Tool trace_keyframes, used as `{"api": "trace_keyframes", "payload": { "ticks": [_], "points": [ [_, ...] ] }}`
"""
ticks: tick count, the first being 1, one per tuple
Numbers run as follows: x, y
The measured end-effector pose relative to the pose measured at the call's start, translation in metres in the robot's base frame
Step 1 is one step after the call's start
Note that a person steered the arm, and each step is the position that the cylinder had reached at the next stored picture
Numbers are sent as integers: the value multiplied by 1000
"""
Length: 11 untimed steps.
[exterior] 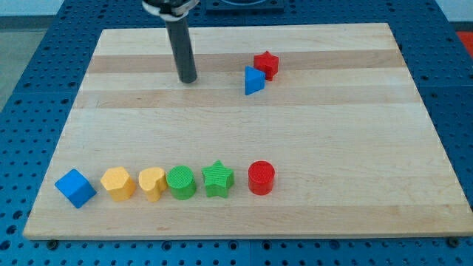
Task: Push blue triangle diagonal to the red circle
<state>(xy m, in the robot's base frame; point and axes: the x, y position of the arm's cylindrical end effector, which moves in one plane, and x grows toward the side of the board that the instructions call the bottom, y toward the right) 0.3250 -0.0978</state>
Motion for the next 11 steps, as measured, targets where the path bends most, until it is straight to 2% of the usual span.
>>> {"api": "trace_keyframes", "payload": {
  "ticks": [3, 6, 9, 11],
  "points": [
    [4, 97],
    [39, 153],
    [111, 160],
    [111, 176]
  ]
}}
